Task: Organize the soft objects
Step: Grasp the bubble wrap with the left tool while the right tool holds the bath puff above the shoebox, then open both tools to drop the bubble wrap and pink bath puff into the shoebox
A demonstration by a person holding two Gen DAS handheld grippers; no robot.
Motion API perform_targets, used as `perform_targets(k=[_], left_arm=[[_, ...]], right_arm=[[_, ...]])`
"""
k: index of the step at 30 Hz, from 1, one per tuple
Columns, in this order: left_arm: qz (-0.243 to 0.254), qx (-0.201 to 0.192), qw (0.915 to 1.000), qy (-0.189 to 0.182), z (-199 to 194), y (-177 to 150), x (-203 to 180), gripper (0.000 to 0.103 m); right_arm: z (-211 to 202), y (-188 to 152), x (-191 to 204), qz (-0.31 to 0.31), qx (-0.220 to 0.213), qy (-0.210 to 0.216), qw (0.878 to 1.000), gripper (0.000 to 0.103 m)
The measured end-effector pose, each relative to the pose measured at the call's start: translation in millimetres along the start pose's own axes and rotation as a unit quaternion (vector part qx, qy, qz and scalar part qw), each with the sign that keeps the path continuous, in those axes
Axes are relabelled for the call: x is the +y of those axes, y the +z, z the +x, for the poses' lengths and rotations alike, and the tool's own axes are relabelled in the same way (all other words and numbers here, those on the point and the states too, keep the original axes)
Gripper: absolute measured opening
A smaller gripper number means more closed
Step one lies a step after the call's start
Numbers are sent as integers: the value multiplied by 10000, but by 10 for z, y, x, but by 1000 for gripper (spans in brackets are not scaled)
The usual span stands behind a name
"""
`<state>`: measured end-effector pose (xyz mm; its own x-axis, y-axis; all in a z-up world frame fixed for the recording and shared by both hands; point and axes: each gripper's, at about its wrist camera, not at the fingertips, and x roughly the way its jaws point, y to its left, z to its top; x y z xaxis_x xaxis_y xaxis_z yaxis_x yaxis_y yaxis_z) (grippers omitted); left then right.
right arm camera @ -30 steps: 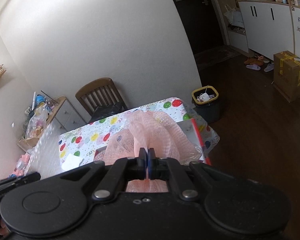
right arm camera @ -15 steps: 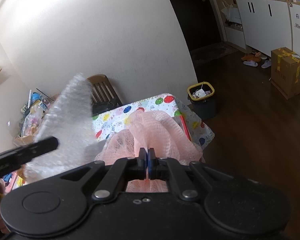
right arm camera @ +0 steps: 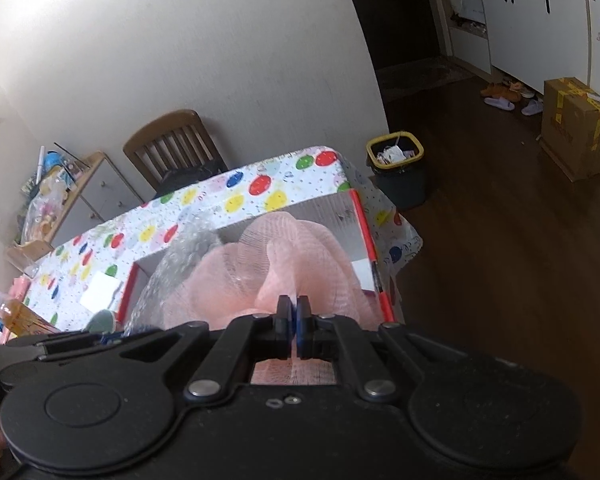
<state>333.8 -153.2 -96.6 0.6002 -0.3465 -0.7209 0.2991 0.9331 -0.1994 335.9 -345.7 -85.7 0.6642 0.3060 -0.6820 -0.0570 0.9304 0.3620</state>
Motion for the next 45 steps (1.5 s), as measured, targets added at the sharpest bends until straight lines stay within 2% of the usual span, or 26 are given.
perform_targets(k=[9, 14, 21, 22, 24, 25, 26, 28, 33, 36, 38, 40, 45], left_arm=[[129, 524, 9984, 163, 247, -173, 72, 9], [134, 539, 9983, 150, 230, -204, 87, 10], [224, 420, 9984, 293, 117, -236, 13, 13], [231, 406, 9985, 295, 105, -226, 8, 18], [236, 379, 9986, 297, 69, -216, -9, 35], [239, 359, 9986, 291, 45, -217, -15, 61], [242, 334, 9987, 289, 26, -212, -21, 76], [228, 245, 9991, 270, -31, -213, -14, 77], [102, -23, 9999, 97, -233, -207, 11, 77], [83, -152, 9998, 54, -381, -221, 39, 77], [90, -235, 9997, 46, -492, -244, 63, 77], [69, -321, 9995, 25, -609, -266, 97, 77], [-37, -507, 9987, 7, -895, -305, 213, 82]], right_arm=[[51, -29, -116, 91, 29, -12, 10000, 3], [-30, -29, -143, 62, 8, 22, 10000, 4], [-134, -32, -183, 100, -54, 95, 9999, 12], [-148, -28, -186, 111, -68, 95, 9999, 13], [-189, -25, -180, 92, -104, 117, 9998, 16], [-212, -25, -173, 68, -125, 118, 9998, 20], [-236, -28, -163, 33, -147, 112, 9998, 24], [-288, -36, -133, -40, -200, 122, 9997, 38], [-446, -71, -39, -172, -289, 232, 9992, 47], [-547, -97, 56, -316, -376, 305, 9983, 61], [-598, -112, 144, -423, -426, 360, 9975, 63], [-633, -117, 247, -516, -452, 406, 9968, 70], [-670, -138, 537, -718, -470, 617, 9944, 80]])
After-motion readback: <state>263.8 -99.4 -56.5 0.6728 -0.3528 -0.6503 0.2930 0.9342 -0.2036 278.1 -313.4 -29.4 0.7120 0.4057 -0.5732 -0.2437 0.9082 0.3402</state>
